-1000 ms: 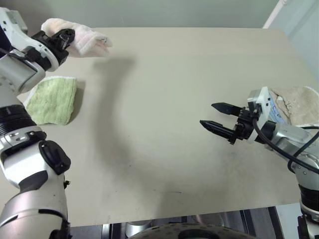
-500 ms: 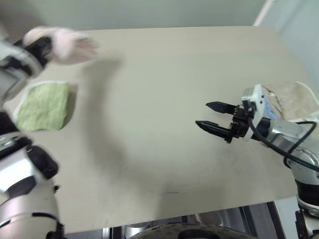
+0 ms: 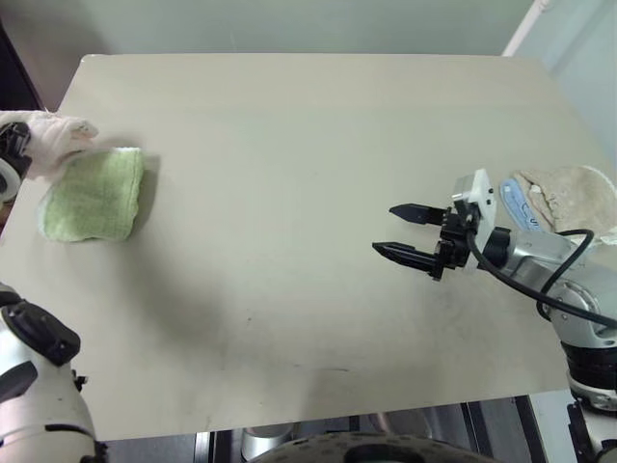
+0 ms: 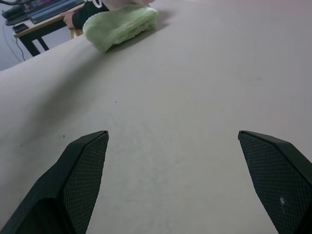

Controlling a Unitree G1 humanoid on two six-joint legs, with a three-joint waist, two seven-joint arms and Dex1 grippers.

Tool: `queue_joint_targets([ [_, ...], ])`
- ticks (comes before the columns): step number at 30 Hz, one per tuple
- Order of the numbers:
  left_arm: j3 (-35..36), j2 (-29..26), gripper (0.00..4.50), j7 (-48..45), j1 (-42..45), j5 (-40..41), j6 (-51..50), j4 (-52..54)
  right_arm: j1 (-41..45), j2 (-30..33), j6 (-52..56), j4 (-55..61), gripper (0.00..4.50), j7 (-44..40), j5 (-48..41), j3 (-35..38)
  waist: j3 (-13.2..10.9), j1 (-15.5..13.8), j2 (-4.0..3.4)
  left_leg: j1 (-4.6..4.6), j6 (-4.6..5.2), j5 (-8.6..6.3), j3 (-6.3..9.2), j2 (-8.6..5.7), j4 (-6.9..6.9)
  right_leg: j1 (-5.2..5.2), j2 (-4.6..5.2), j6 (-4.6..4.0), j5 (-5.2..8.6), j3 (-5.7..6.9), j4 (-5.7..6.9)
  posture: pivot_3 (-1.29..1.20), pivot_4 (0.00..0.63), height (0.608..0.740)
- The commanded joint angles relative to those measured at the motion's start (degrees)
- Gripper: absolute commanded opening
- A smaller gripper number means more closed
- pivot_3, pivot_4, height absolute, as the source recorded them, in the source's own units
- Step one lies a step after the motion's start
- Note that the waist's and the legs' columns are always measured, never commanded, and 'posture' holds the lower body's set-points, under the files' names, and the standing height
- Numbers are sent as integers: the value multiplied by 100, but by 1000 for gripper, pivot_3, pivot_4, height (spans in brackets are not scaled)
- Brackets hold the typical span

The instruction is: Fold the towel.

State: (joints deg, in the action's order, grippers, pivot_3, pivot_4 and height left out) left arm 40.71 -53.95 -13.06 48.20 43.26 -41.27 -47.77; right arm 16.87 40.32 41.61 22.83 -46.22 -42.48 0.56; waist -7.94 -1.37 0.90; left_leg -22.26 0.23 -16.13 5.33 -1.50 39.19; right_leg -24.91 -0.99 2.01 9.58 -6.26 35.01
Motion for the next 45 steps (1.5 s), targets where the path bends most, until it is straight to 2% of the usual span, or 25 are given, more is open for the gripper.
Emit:
queue_joint_targets([
  [1,203,-54,20,-195,193,68,209,76,14,-19,-126,96,4500,-93,15,124,0,6,0,0,-4,2,0,3,-1,-1,-2,2,-4,1,0,0,150,740],
  [8,195,6,20,-555,706,157,222,209,-3,-23,-152,88,4500,-92,104,114,-1,6,2,-1,-13,8,4,12,-2,-3,-10,-2,-13,6,-1,0,150,740],
  [11,195,75,20,-560,570,256,-146,557,-76,-46,-178,111,4500,-80,130,113,-1,29,2,-1,-13,8,3,12,-4,-4,-9,2,-16,4,-1,0,150,740],
  [20,770,224,20,-466,-526,772,-993,1528,-112,-146,-230,103,4500,-88,212,64,-1,96,2,-1,-15,9,3,18,-8,-7,-13,11,-21,7,1,0,150,740],
  [23,1160,311,20,-363,-975,1038,-1221,1925,-77,-186,-251,67,4500,-114,243,39,0,100,3,0,-19,11,3,20,-6,-7,-16,7,-23,6,2,0,150,740],
  [29,1573,664,20,-240,-2000,1295,-1431,2546,76,-230,-313,-77,4500,-199,384,-91,0,103,3,6,-26,17,3,21,-4,-4,-18,-19,-21,3,7,0,150,740],
  [34,1761,926,20,-46,-2437,1455,-1499,2749,131,-216,-361,-158,4500,-286,484,-139,3,90,9,6,-31,31,4,22,-2,0,-21,-46,-25,4,6,0,150,740],
  [41,1835,1256,20,317,-2578,1506,-1339,2825,144,-231,-426,-200,4500,-306,669,-180,3,94,9,13,-44,40,6,22,-3,2,-28,-57,-52,-2,7,0,150,740],
  [45,1737,1416,1177,494,-2599,1423,-1219,2909,107,-247,-446,-165,4500,-291,729,-169,3,97,9,23,-50,43,8,26,-4,8,-38,-64,-61,-9,7,0,150,740],
])
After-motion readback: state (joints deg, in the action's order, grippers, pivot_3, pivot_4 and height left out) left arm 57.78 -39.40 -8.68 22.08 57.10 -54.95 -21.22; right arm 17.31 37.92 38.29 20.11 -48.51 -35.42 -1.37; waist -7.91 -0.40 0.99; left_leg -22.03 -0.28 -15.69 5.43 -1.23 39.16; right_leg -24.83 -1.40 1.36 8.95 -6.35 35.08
